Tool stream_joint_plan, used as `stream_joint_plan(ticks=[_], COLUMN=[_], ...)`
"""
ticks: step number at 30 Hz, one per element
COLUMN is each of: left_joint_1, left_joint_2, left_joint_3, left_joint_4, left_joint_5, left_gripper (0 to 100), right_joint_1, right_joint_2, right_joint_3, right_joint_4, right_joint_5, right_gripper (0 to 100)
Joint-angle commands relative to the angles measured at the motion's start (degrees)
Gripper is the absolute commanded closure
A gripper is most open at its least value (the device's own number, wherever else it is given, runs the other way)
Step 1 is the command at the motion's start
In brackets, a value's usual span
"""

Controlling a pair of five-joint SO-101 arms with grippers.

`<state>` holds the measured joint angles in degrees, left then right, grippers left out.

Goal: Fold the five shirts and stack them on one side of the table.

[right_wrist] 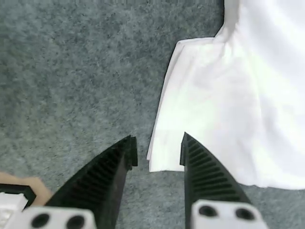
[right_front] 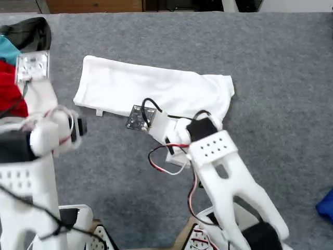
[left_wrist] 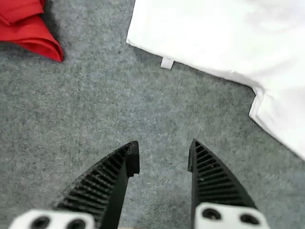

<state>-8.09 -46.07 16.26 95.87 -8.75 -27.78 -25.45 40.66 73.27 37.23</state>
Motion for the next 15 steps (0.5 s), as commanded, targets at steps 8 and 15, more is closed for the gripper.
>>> stream_joint_plan(ticks=[8,15], left_joint_1=[-6.59,-6.42], left_joint_2=[-3.38,-3.38], left_joint_3=[10.37,11.60], left_joint_4=[-11.25,-11.96], left_joint_5=[-2.90,-2.99], left_gripper=[82,82], right_joint_1=[-0.48,-0.48], right_joint_2=[13.05,16.04], right_joint_3=[-0.66,-1.45], right_joint_4=[-7.47,-8.35], right_joint_5=[-3.52,-3.34], right_gripper=[74.7,79.3])
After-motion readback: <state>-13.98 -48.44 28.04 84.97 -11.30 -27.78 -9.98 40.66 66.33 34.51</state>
